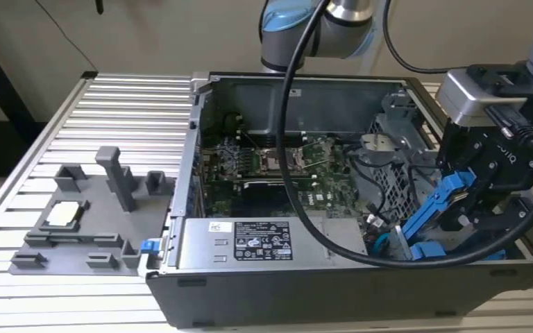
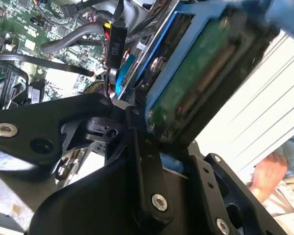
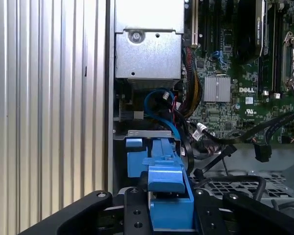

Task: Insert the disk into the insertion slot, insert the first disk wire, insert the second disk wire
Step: 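Insert the disk into the insertion slot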

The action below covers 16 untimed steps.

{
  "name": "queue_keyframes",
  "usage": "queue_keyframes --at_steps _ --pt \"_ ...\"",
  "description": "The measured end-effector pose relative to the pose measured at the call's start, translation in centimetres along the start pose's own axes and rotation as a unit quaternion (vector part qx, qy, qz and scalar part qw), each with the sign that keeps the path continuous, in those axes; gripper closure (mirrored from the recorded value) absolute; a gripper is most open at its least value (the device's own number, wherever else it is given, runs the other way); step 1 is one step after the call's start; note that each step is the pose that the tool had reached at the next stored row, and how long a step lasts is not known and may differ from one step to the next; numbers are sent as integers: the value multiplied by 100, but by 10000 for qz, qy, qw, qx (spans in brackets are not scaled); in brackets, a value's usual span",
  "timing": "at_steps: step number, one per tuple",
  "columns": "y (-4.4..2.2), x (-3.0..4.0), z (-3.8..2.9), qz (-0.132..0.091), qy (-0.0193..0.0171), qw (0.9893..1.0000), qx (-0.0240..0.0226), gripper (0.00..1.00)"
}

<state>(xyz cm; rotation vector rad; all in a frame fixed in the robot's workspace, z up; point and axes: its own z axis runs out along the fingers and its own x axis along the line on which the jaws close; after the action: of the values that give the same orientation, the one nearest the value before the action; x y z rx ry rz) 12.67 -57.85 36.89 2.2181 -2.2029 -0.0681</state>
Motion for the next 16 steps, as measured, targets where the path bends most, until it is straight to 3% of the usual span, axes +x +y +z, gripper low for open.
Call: queue_keyframes --at_steps 3,9,12,16 --pt "0 0 0 0 1 10000 0 53" --pt "0 0 0 0 3 10000 0 53" --pt "0 0 0 0 4 10000 -1 67" --pt "0 -8 1 1 5 10000 0 67"
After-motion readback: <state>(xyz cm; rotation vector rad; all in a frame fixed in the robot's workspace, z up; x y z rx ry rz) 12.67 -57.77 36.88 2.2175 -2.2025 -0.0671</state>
